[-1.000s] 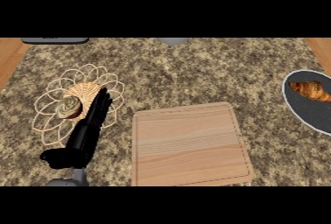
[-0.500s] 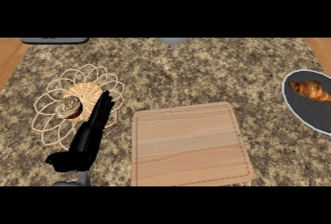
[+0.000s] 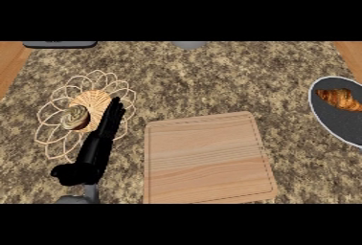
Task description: Pick the croissant from the cutting board and place it in the pan
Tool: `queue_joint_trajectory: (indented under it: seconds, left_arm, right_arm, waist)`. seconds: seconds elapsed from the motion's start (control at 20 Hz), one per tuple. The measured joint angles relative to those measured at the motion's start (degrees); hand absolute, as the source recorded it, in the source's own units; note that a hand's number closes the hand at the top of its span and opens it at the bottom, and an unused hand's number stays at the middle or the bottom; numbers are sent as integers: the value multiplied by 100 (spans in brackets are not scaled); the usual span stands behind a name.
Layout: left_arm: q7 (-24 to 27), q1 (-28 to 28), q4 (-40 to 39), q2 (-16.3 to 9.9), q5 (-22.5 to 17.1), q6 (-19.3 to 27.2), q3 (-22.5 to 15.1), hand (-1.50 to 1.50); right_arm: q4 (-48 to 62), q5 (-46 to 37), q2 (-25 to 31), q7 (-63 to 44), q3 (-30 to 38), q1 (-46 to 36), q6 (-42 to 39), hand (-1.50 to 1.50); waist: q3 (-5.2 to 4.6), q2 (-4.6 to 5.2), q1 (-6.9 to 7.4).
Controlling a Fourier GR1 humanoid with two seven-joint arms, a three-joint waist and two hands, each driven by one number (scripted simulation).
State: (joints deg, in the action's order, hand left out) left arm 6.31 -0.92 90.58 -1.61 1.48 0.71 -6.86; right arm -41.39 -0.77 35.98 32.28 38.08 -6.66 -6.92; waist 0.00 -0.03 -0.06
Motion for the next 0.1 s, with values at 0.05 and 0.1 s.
queue_joint_trajectory:
  seconds: [0.05,0.1]
  left_arm:
    - [50,25,-65,8,-4,-25,-3,0]
    - [37,28,-50,3,-6,-36,3,0]
  right_arm:
    - [11,-23,16,57,-8,29,72,-150]
    - [-59,-53,4,56,-46,60,165,-150]
  waist:
    - [-1,0,1]
    - [-1,1,1]
